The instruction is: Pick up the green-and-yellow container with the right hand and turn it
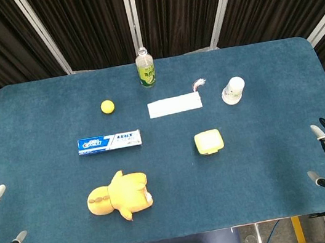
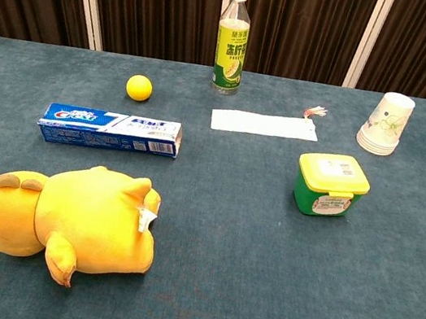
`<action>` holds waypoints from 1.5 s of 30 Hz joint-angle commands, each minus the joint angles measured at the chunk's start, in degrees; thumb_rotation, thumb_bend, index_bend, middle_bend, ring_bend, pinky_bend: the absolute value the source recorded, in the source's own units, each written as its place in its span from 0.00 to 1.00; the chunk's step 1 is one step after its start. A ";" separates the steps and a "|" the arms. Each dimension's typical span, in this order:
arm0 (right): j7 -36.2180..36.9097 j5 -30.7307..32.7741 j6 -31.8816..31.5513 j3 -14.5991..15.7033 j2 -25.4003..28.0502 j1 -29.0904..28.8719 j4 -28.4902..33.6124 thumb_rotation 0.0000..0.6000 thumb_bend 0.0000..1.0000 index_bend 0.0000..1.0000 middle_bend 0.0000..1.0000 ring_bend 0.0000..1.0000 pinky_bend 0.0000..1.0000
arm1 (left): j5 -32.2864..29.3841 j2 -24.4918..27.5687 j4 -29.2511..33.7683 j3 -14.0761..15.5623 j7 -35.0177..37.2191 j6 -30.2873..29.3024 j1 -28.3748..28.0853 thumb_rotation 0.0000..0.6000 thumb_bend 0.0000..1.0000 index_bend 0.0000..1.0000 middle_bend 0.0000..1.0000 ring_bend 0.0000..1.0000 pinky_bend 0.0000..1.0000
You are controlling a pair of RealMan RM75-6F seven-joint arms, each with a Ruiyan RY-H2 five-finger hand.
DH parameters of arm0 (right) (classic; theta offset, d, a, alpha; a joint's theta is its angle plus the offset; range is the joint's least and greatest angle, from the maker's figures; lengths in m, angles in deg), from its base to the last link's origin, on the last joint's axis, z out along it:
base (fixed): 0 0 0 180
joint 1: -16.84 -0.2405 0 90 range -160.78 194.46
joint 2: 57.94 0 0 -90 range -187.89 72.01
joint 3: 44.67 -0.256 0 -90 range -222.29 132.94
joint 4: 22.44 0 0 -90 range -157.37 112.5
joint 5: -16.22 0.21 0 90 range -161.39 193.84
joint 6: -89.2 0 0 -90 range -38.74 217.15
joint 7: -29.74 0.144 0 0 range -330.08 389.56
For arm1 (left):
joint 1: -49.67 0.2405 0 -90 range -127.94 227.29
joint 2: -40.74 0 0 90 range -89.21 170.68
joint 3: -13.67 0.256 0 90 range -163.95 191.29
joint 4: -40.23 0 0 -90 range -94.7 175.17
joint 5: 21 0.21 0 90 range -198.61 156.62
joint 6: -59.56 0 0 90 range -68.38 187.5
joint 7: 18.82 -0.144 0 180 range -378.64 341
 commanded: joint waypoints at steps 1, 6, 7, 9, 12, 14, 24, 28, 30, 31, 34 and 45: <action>0.13 0.17 0.13 -0.04 0.07 -0.03 -0.01 1.00 0.00 0.00 0.00 0.00 0.00 | 0.04 -0.11 -0.10 -0.05 0.00 0.07 -0.05 1.00 0.00 0.00 0.00 0.00 0.00; 0.60 0.81 1.26 0.02 0.19 -0.40 -0.12 1.00 0.00 0.00 0.00 0.00 0.00 | -0.06 -0.56 -0.65 -0.24 -0.14 0.34 -0.24 1.00 0.00 0.00 0.00 0.00 0.00; 0.77 1.04 1.61 0.02 0.24 -0.53 -0.14 1.00 0.00 0.00 0.00 0.00 0.00 | -0.19 -0.65 -0.70 -0.31 -0.19 0.42 -0.28 1.00 0.00 0.00 0.00 0.00 0.00; 1.20 1.73 2.80 -0.15 0.26 -1.12 -0.04 1.00 0.00 0.00 0.00 0.00 0.00 | -0.58 -0.87 -0.90 -0.43 -0.33 0.77 -0.41 1.00 0.00 0.00 0.00 0.00 0.00; 0.22 2.56 6.04 -0.64 0.11 -3.07 0.02 1.00 0.00 0.00 0.00 0.00 0.00 | -1.51 -1.31 -1.28 -0.81 -0.93 1.65 -0.85 1.00 0.00 0.00 0.00 0.00 0.00; -1.37 2.99 8.82 -1.28 0.04 -5.03 0.36 1.00 0.00 0.00 0.00 0.00 0.00 | -2.26 -1.65 -1.46 -1.21 -1.39 2.25 -1.23 1.00 0.00 0.00 0.00 0.00 0.00; -14.04 13.69 34.19 -7.85 -2.28 -23.37 4.96 1.00 0.00 0.00 0.00 0.00 0.00 | -7.33 -3.60 -2.25 -3.46 -4.48 4.22 -2.40 1.00 0.00 0.00 0.00 0.00 0.00; -23.02 19.52 41.10 -9.49 -7.52 -30.88 1.68 1.00 0.00 0.00 0.00 0.00 0.00 | -9.97 -4.11 -2.84 -4.46 -5.78 5.13 -2.90 1.00 0.00 0.00 0.00 0.00 0.00; -26.33 21.74 42.95 -9.74 -10.05 -33.51 -0.15 1.00 0.00 0.00 0.00 0.00 0.00 | -10.76 -4.47 -3.12 -4.79 -6.51 5.26 -3.04 1.00 0.00 0.00 0.00 0.00 0.00; -28.47 23.51 44.00 -9.80 -11.78 -35.20 -1.57 1.00 0.00 0.00 0.00 0.00 0.00 | -11.24 -4.66 -3.14 -4.90 -6.71 5.52 -3.14 1.00 0.00 0.00 0.00 0.00 0.00; -32.06 27.01 45.88 -9.76 -15.21 -38.41 -4.30 1.00 0.00 0.00 0.00 0.00 0.05 | -12.05 -4.96 -3.34 -5.01 -7.14 6.15 -3.39 1.00 0.00 0.00 0.00 0.00 0.00; -45.64 38.56 47.59 -6.54 -25.57 -48.37 -11.37 1.00 0.03 0.01 0.07 0.00 0.28 | -14.64 -5.20 -4.08 -5.55 -6.89 8.34 -4.36 1.00 0.00 0.00 0.00 0.00 0.00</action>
